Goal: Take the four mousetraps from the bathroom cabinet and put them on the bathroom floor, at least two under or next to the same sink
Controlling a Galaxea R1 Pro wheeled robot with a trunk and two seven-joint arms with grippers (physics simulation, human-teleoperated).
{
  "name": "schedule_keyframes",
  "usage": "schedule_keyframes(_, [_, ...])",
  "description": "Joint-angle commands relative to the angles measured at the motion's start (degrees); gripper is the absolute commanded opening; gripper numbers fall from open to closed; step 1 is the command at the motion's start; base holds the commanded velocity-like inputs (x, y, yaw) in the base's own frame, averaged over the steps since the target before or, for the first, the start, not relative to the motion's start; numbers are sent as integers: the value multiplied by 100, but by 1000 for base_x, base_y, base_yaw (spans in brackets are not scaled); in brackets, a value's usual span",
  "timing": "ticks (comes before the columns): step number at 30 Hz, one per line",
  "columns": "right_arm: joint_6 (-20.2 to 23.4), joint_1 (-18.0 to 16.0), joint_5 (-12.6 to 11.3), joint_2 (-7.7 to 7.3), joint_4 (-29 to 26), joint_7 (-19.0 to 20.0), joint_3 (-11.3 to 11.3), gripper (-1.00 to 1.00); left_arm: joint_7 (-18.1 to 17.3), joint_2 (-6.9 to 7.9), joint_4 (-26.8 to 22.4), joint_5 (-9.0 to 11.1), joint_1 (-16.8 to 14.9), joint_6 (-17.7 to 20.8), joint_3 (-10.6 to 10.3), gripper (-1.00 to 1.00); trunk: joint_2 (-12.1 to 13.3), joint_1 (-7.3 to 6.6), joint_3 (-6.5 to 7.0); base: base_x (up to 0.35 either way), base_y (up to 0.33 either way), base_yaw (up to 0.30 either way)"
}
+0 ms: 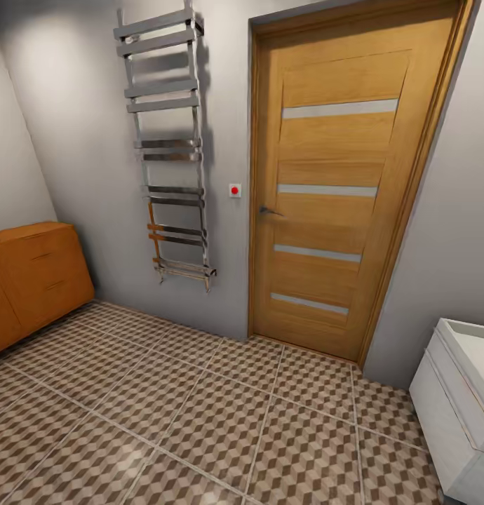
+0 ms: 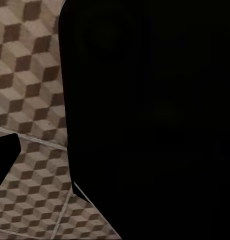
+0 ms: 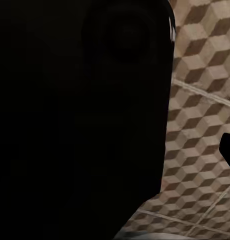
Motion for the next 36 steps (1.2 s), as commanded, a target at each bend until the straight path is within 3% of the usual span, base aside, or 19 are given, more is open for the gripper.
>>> schedule_keyframes(1, [-33, -34, -2, 33, -33, -3, -1, 100, -8, 33, 5, 7, -34, -10, 7, 100, -3, 0, -3, 0, 0, 0])
schedule_keyframes(5, [-162, -62, 2, 162, -154, -8, -1, 100, -8, 28, 9, 7, -35, -13, 7, 100, -3, 0, -3, 0, 0, 0])
schedule_keyframes(11, [-136, -61, 0, 242, -189, -17, 4, 100, -25, -64, 13, 0, -35, -12, 13, 100, -3, 0, -3, 0, 0, 0])
schedule_keyframes(21, [-456, -61, 18, 217, -328, -5, 21, 100, 3, -48, -198, -29, -35, -223, 46, 100, -3, 0, -3, 0, 0, 0])
schedule_keyframes(36, [-938, -61, 51, 148, -813, -45, 18, 100, 14, 123, -682, -41, -35, -705, 60, 100, -3, 0, -3, 0, 0, 0])
